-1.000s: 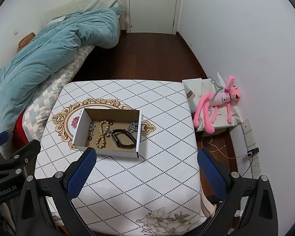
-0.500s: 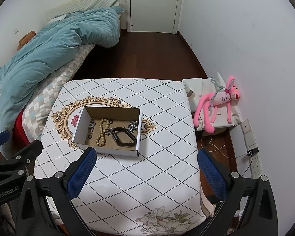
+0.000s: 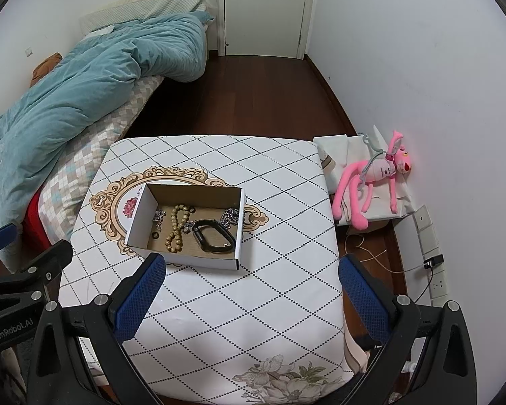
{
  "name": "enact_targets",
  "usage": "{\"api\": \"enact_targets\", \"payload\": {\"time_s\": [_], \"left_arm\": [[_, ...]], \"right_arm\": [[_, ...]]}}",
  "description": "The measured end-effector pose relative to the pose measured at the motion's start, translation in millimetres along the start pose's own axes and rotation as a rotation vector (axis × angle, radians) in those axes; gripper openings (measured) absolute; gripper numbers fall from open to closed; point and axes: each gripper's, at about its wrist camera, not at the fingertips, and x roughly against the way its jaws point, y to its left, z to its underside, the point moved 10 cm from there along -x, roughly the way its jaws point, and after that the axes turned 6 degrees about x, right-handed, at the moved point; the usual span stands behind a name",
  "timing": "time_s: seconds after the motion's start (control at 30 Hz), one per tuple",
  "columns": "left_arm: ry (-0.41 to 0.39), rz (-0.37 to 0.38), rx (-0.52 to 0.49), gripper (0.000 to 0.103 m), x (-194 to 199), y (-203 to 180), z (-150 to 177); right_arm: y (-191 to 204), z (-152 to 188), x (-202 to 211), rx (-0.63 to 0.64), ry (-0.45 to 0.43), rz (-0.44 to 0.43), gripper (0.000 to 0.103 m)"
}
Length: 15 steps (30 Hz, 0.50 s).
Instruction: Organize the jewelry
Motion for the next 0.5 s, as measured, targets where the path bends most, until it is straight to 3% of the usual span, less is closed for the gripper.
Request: {"api": "enact_targets", "payload": {"time_s": [0.5], "left_arm": [[-0.003, -0.001, 0.004, 0.103, 0.8, 0.5, -0.6]], "right_arm": [[-0.4, -1.0, -0.2, 0.004, 0.001, -0.001, 0.103]]}}
